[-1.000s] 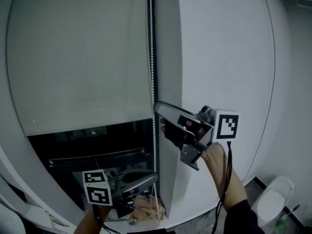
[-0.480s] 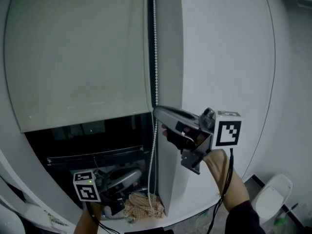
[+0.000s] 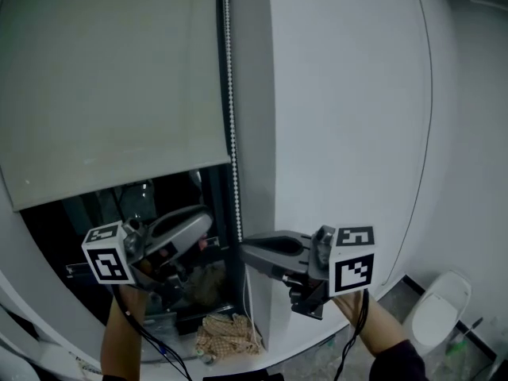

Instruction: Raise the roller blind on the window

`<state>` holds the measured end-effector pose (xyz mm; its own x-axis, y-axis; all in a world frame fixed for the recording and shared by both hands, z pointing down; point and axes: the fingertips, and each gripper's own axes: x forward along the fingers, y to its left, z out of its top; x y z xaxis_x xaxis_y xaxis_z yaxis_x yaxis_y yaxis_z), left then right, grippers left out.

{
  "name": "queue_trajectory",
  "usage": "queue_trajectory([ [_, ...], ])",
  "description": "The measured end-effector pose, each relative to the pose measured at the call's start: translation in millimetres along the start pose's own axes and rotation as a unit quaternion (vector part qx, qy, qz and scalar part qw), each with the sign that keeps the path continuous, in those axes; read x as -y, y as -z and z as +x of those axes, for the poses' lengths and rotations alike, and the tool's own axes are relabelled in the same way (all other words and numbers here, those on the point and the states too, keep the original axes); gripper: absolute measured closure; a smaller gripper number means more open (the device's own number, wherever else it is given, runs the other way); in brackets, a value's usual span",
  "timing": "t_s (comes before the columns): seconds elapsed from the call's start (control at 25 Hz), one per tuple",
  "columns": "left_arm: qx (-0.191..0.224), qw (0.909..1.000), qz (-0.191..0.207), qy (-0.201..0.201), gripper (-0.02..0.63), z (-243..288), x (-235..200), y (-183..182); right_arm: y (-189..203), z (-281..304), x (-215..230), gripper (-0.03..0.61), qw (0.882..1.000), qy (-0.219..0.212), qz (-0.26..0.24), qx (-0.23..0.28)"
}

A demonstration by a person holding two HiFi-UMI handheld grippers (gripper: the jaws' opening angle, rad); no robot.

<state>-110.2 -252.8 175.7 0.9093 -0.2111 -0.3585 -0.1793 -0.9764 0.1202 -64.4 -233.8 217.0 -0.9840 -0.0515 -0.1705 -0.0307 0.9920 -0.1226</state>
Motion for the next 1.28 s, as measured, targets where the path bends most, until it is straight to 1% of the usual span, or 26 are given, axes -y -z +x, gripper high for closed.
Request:
queue_trajectory([
  [0.08, -0.004, 0.9999, 0.002, 0.014, 0.594, 15.4, -0.4, -3.2, 11.7, -5.7, 1.5, 0.563, 1.0, 0.005, 0.001, -0.002],
  [0.16, -0.009, 0.9997, 0.0, 0.023, 0.584, 30.9, -1.2, -15.0, 13.1, -8.8, 2.6, 0.563, 1.0, 0.009, 0.007, -0.002],
  [0.24, -0.014, 0.9995, 0.005, 0.028, 0.577, 39.7, 4.4, -28.0, 17.3, -7.0, -4.6, 0.563, 1.0, 0.011, 0.007, -0.007],
  [0.32, -0.02, 0.9993, 0.014, 0.027, 0.577, 41.8, 12.6, -33.9, 30.8, -3.1, -15.4, 0.563, 1.0, 0.012, 0.007, -0.018],
  [0.44, -0.029, 0.9988, 0.023, 0.032, 0.577, 42.2, 21.2, -33.7, 52.1, -1.2, -21.4, 0.563, 0.999, 0.012, 0.016, -0.026],
  [0.56, -0.038, 0.998, 0.03, 0.04, 0.577, 42.0, 23.4, -32.8, 68.9, 0.4, -15.5, 0.563, 0.999, 0.013, 0.031, -0.033],
  [0.64, -0.05, 0.9977, 0.034, 0.03, 0.578, 41.0, 18.8, -29.6, 76.7, 2.5, -13.0, 0.563, 0.998, 0.011, 0.042, -0.034],
  [0.72, -0.049, 0.9983, 0.02, 0.024, 0.592, 39.6, 14.8, -26.4, 78.8, -0.5, -12.3, 0.563, 0.998, 0.013, 0.044, -0.031],
  [0.84, -0.011, 0.9997, -0.016, 0.015, 0.595, 33.9, 9.8, -28.4, 75.2, -14.4, -10.4, 0.562, 0.999, 0.007, 0.017, -0.033],
  [0.92, 0.001, 0.9996, -0.028, 0.008, 0.595, 30.0, 4.5, -29.2, 56.5, -25.7, 0.0, 0.561, 1.0, 0.007, 0.015, -0.009],
  [1.0, -0.012, 0.9996, -0.025, 0.0, 0.595, 28.5, -1.5, -23.9, 19.3, -33.5, 17.0, 0.561, 0.998, 0.01, 0.04, 0.039],
  [1.08, -0.029, 0.9993, -0.023, -0.007, 0.595, 27.7, -4.8, -12.4, -21.2, -34.9, 31.1, 0.561, 0.995, 0.009, 0.057, 0.076],
  [1.16, -0.035, 0.9989, -0.029, -0.008, 0.595, 24.5, -0.9, 7.0, -52.2, -33.7, 32.5, 0.561, 0.994, -0.003, 0.055, 0.095],
  [1.28, -0.034, 0.9985, -0.042, -0.005, 0.595, 14.9, 11.2, 42.7, -83.4, -28.0, 19.2, 0.56, 0.993, -0.024, 0.032, 0.111],
])
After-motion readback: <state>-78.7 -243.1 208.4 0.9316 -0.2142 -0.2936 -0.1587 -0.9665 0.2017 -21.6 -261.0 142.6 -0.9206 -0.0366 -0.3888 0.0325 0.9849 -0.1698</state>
